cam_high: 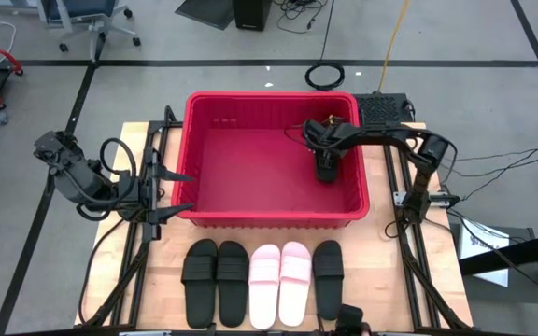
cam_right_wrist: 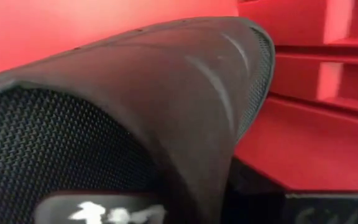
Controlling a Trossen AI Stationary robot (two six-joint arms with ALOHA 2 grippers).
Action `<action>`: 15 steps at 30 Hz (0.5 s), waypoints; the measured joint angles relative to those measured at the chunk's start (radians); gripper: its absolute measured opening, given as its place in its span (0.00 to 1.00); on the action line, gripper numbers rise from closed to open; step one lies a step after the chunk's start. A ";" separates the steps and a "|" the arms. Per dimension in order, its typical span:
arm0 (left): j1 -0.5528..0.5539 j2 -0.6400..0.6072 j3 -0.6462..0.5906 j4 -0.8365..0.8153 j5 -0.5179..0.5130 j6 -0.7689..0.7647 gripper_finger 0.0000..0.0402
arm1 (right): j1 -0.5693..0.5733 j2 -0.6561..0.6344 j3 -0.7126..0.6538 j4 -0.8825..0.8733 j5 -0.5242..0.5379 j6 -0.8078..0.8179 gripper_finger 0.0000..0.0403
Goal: Pick and place slides into bin
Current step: Put the black slide into the red organizer bin
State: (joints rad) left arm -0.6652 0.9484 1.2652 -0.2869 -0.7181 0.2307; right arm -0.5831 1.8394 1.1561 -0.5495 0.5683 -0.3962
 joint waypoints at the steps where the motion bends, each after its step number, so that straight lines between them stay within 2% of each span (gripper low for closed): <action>1: 0.000 0.000 0.000 0.000 0.000 0.001 0.62 | 0.000 0.006 0.000 0.001 -0.004 0.002 0.02; 15: 0.000 0.000 0.000 0.004 0.000 -0.009 0.62 | -0.012 0.008 0.000 0.012 -0.021 0.008 0.04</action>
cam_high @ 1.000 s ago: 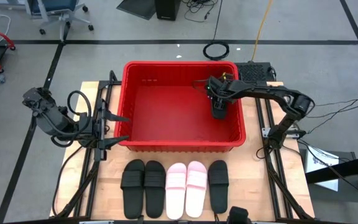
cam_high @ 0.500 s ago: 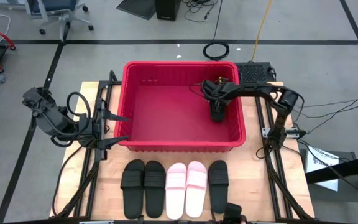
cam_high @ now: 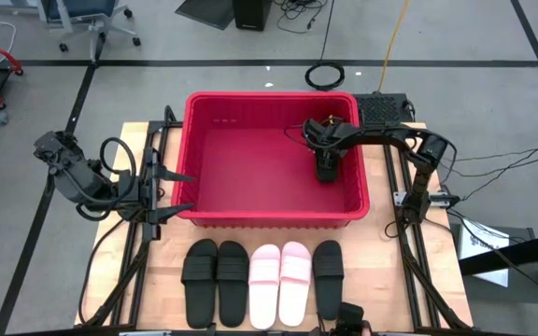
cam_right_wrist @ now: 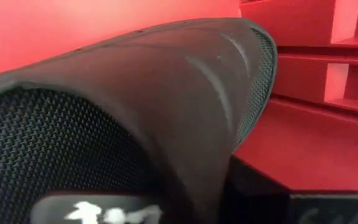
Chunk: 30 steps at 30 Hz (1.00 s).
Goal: Pick and place slides into bin
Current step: Put the black slide into the red organizer bin
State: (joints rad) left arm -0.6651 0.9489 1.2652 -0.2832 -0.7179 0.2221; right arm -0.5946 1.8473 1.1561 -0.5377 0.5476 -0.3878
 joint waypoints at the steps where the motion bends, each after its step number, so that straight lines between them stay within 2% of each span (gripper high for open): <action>1: 0.000 0.000 0.000 0.000 0.000 0.000 0.62 | -0.001 0.000 0.000 0.000 -0.001 -0.003 0.05; 7: 0.000 0.000 0.000 0.003 0.000 -0.002 0.62 | -0.003 0.000 0.000 0.005 -0.002 -0.033 0.13; 20: 0.000 0.000 0.000 0.004 0.000 0.009 0.62 | 0.034 -0.004 0.000 -0.018 0.000 -0.027 0.39; 27: 0.000 0.000 0.000 0.004 0.000 0.009 0.62 | 0.068 -0.061 0.000 -0.064 0.000 -0.015 0.44; 30: 0.000 0.000 0.000 0.004 0.001 0.003 0.62 | 0.075 -0.086 0.000 -0.079 0.037 0.000 0.44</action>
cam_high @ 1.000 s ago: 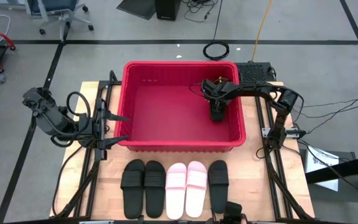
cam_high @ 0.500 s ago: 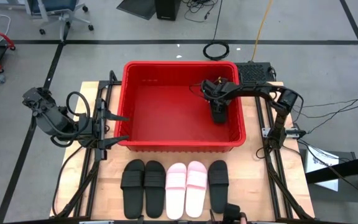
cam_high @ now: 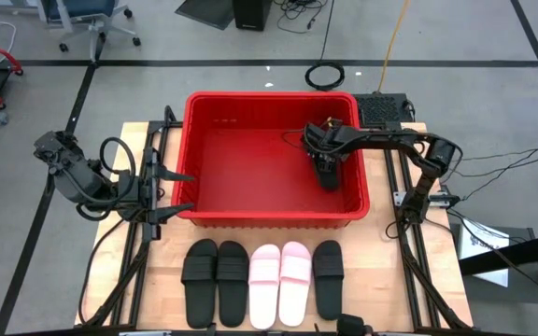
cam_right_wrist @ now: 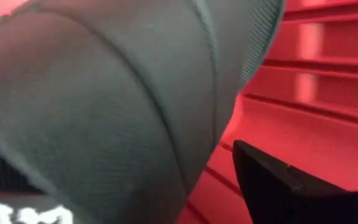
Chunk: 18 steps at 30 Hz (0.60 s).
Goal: Pick and place slides into bin
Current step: Put the black slide into the red organizer bin
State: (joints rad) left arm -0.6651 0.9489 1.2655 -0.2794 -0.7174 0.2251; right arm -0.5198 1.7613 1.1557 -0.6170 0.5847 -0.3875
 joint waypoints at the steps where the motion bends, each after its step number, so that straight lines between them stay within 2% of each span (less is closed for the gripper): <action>1: 0.000 0.000 0.000 0.000 0.000 -0.001 0.62 | 0.000 -0.008 0.000 0.000 0.016 0.004 0.43; 11: 0.000 0.000 0.000 0.000 0.009 -0.014 0.62 | -0.002 -0.018 0.000 -0.002 0.018 0.040 0.43; 18: 0.000 0.000 0.000 0.000 0.011 -0.018 0.62 | -0.002 -0.018 0.000 -0.015 0.017 0.139 0.42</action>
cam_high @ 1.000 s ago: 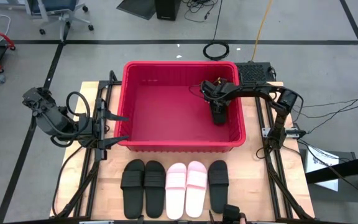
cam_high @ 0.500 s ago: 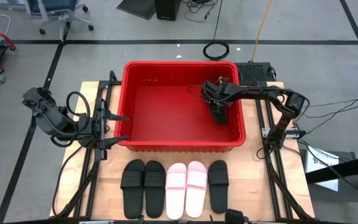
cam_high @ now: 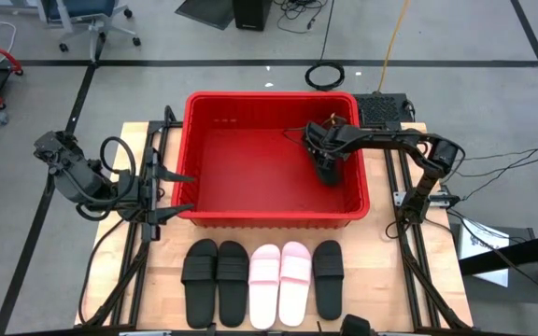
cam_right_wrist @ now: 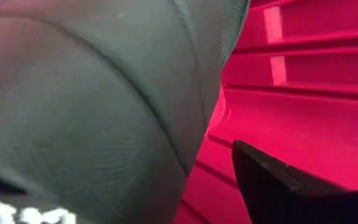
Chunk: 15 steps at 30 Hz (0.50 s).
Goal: Pick and place slides into bin
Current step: Put the black slide into the red organizer bin
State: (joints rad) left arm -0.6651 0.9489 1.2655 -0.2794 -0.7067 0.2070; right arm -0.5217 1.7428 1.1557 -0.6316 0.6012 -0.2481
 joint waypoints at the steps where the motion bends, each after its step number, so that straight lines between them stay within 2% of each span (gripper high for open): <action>1: 0.000 0.000 0.000 0.000 0.000 0.000 0.62 | 0.000 0.000 0.000 -0.003 0.000 0.011 0.42; 15: 0.000 0.000 0.000 0.018 0.001 0.021 0.62 | -0.015 0.000 0.000 -0.192 -0.001 0.194 0.42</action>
State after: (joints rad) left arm -0.6654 0.9489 1.2655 -0.2616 -0.7055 0.2275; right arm -0.5364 1.7428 1.1561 -0.8239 0.5999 -0.0538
